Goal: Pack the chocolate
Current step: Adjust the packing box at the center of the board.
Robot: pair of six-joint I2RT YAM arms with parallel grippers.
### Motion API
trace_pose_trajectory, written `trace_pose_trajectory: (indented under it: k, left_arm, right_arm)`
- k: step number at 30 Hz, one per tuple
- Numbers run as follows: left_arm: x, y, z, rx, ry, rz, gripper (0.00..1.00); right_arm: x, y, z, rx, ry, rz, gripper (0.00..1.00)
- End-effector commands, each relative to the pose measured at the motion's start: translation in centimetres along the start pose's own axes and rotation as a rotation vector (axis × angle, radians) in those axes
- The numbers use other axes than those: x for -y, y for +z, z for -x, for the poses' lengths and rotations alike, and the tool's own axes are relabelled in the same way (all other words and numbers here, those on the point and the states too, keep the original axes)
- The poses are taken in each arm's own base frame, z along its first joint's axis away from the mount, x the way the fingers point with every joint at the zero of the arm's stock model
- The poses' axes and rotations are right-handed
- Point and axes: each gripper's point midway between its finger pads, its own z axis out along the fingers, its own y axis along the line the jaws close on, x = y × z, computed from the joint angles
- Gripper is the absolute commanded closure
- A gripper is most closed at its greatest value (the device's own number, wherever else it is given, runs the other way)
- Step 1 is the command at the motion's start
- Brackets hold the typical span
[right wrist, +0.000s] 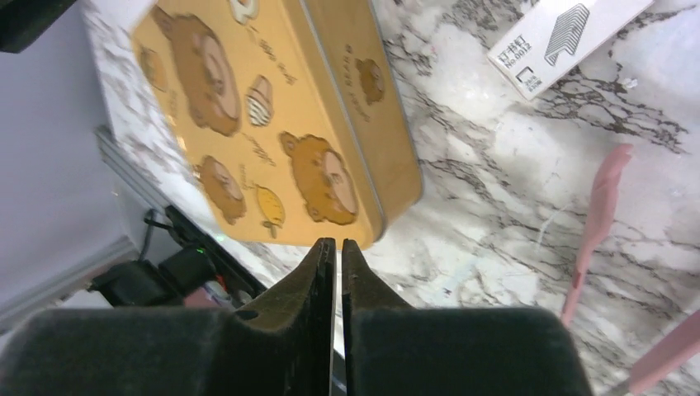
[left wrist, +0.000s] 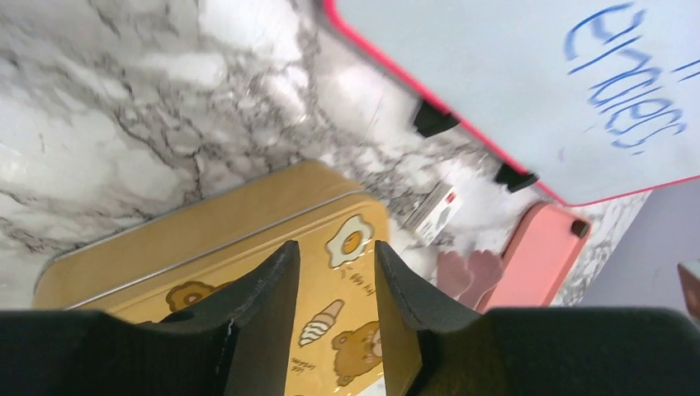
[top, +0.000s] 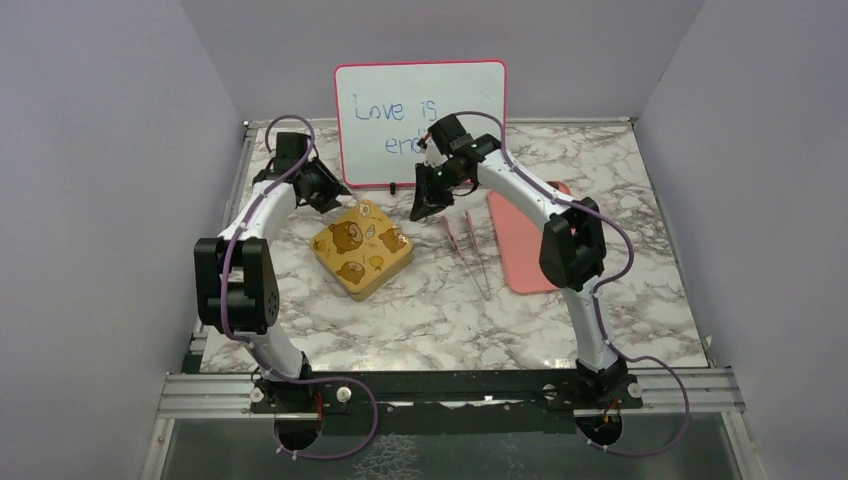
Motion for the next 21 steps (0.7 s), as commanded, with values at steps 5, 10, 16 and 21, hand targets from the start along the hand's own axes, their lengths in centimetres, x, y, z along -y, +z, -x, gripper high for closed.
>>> trace_pose_trajectory:
  k: [5, 10, 16, 21]
  left_arm:
    - [-3.3, -4.1, 3.6, 0.201, -0.091, 0.217, 0.82]
    - [-7.2, -3.9, 0.1, 0.155, -0.135, 0.301, 0.84]
    - [-9.7, -0.3, -3.7, 0.051, -0.103, 0.284, 0.83]
    - [-7.2, -0.3, -3.0, 0.061, -0.048, 0.229, 0.83]
  right_arm:
    - [-5.0, -1.4, 2.3, 0.123, -0.064, 0.149, 0.99]
    - [-5.3, 1.8, 0.5, 0.071, -0.066, 0.174, 0.99]
    - [0.4, 6.0, -1.6, -0.012, -0.038, -0.047, 0.99]
    - [2.1, 5.3, -2.1, 0.032, -0.049, -0.117, 0.99]
